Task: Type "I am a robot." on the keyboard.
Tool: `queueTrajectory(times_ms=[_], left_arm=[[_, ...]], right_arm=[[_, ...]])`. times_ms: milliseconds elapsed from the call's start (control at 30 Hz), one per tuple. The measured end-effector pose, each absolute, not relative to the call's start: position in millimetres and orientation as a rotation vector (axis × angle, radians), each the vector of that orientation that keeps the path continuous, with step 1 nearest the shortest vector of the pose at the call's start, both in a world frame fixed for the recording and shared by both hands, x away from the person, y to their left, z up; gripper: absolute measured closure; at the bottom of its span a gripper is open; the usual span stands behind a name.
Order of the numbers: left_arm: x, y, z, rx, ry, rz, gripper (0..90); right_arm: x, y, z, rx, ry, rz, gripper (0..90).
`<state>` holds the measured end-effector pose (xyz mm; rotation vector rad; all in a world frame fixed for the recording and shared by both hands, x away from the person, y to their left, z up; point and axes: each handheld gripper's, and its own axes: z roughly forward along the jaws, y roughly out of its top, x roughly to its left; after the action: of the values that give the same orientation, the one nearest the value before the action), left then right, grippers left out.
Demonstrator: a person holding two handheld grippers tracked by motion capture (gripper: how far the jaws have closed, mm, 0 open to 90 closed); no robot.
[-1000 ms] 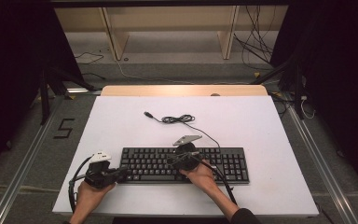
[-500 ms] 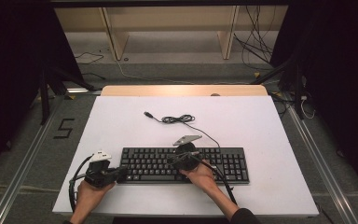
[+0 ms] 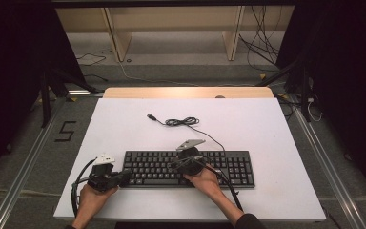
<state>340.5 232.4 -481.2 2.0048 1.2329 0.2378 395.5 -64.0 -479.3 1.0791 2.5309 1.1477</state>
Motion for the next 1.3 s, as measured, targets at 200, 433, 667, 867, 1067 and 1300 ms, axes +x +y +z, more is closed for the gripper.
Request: queueTrajectory(times_ms=[200,433,667,867,1067,1300], left_arm=[[340.7,232.8,-481.1,2.001,1.233,0.237,89.0],[337.9,233.3,-475.6,1.958,1.211,0.263,85.7],[336.1,235.1,-471.2,1.914,1.183,0.270,79.7],[335.6,233.4,-469.8,1.897,1.165,0.258,72.4],[336.1,233.5,-468.9,1.875,1.168,0.238,62.7],[335.7,231.6,-466.2,1.842,1.158,0.234,45.9]], right_arm=[[396.3,-65.0,-478.9,1.096,2.535,1.156,90.0],[396.1,-68.7,-474.7,1.121,2.515,1.198,88.2],[394.5,-75.4,-466.8,1.122,2.494,1.287,80.1],[392.3,-79.3,-462.9,1.116,2.490,1.337,65.1],[389.8,-82.0,-459.8,1.114,2.481,1.363,48.8],[382.5,-82.2,-455.8,1.084,2.476,1.400,40.8]])
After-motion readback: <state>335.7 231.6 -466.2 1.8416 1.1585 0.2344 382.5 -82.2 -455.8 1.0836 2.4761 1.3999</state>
